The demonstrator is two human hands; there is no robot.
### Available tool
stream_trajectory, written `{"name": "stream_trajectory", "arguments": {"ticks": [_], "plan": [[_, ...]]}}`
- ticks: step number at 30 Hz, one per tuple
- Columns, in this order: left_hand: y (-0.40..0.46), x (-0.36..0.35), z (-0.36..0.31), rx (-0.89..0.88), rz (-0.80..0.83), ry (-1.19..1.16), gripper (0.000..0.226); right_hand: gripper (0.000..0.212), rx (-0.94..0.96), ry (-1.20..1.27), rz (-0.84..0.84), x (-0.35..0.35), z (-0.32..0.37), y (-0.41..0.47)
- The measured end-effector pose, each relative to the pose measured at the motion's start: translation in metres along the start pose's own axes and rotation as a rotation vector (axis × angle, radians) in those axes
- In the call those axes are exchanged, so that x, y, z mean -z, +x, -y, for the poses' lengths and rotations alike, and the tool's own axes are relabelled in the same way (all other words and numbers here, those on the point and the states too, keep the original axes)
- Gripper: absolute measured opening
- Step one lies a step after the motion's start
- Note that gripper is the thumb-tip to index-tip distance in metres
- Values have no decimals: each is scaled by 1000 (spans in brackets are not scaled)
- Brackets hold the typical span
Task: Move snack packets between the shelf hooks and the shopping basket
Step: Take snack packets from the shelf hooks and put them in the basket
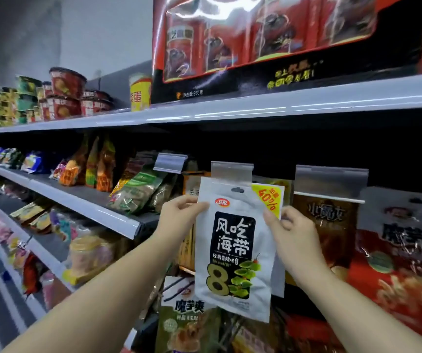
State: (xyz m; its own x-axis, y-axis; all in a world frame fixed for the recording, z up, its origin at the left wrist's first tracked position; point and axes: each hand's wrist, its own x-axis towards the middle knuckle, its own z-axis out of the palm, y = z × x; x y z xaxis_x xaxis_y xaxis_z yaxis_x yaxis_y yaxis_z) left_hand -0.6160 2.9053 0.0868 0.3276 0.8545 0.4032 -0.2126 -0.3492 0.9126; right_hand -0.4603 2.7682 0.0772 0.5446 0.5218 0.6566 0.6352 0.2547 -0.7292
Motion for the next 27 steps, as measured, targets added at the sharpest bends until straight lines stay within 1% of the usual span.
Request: {"name": "stream_trajectory", "arguments": {"ticks": [2,5,7,11,13,16,17,19,20,21,24,25,27], "plan": [[10,-1,-3,-55,31,-41,11,44,52,25,-3,-1,3,8],[17,0,-3,-96,89,-109,6,33,122,50,11,-2,8,10],[21,3,0,-96,145,-145,6,25,171,74,33,-2,9,6],[29,11,9,-82,236,-186,2,21,208,96,54,-4,14,-3],[33,12,9,-74,241,-213,6,17,193,131,34,-5,17,-1],[40,10,4,-85,232,-208,12,22,141,159,-4,-8,20,7],[42,8,2,-89,228,-196,12,32,114,171,-5,-10,18,10],[49,3,1,-86,216,-140,12,64,61,139,-9,-14,12,18],[53,0,2,-78,209,-107,12,70,36,111,-14,-15,8,21],[57,-3,4,-66,200,-84,13,68,17,82,-17,-16,5,23],[65,-11,14,-39,177,-57,16,43,-57,-5,-49,-14,0,29],[66,-13,15,-32,172,-56,17,41,-80,-31,-49,-14,-2,31],[69,-20,18,-22,174,-55,16,43,-116,-71,-59,-12,-7,37]]}}
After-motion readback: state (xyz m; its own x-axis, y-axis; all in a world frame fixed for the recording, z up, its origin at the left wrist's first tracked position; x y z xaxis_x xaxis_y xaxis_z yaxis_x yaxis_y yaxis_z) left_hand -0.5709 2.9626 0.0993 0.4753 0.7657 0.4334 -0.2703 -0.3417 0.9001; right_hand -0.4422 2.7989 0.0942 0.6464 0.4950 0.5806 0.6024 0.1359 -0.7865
